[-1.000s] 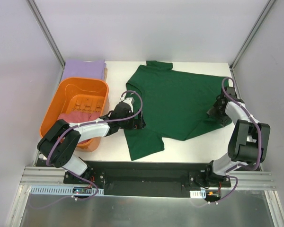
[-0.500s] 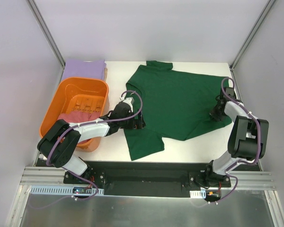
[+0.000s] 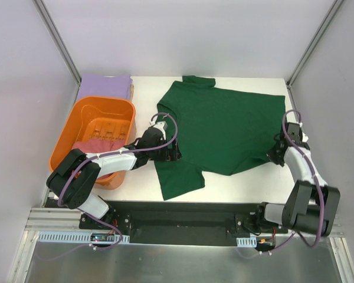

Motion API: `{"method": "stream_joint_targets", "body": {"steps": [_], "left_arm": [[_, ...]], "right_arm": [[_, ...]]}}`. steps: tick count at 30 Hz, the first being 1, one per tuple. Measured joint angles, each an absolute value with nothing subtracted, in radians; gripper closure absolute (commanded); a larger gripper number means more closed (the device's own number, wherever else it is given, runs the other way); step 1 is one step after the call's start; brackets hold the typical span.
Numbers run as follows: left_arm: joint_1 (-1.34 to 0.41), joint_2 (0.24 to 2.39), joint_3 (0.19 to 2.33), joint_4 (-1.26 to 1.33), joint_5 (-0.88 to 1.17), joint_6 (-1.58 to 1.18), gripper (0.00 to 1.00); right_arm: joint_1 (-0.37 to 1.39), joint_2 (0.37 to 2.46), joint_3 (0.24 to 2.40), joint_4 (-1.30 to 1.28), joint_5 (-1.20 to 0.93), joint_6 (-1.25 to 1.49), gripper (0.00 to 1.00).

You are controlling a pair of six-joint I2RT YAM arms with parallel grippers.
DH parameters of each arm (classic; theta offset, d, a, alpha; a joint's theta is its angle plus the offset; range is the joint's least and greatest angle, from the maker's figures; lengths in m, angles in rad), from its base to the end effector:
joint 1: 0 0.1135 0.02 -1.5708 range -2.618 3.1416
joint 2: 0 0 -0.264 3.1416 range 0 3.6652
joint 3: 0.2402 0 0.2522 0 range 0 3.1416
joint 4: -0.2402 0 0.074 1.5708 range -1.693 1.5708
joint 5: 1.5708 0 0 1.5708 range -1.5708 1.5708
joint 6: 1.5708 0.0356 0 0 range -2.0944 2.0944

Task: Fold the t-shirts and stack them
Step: Flatten out the tshirt

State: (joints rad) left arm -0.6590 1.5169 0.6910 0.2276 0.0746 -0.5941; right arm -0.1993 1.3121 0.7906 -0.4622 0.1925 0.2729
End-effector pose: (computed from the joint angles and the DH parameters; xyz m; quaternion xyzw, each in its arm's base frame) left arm 0.2406 -0.1897 0.1760 0.0461 0.8824 -0.3005 0.3590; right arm 0.2487 -0.0572 0.2080 0.2499 0.9199 -0.0813 0.2912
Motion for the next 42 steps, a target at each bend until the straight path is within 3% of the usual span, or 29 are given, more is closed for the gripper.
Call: {"method": "stream_joint_targets", "body": {"steps": [7,15,25,32,42], "left_arm": [[-0.659,1.498,0.691,0.216,0.114,-0.624,0.01],[-0.678,1.353,0.661,0.116,0.131,-0.702,0.01],[-0.866,1.075,0.54,-0.171,0.094,-0.808,0.02],[-0.955,1.06,0.487,-0.258,0.075,-0.871,0.28],[-1.036,1.238,0.559,-0.274,-0.012,-0.905,0.58]], "right_arm": [[-0.218,1.091,0.635,-0.529,0.208,0.239,0.99],[-0.239,1.039,0.586,-0.593,0.267,0.219,0.98],[-0.251,0.925,0.574,-0.641,0.35,0.221,0.96],[-0.258,0.929,0.57,-0.64,0.348,0.221,0.96],[-0.26,0.931,0.559,-0.634,0.317,0.219,0.96]]}}
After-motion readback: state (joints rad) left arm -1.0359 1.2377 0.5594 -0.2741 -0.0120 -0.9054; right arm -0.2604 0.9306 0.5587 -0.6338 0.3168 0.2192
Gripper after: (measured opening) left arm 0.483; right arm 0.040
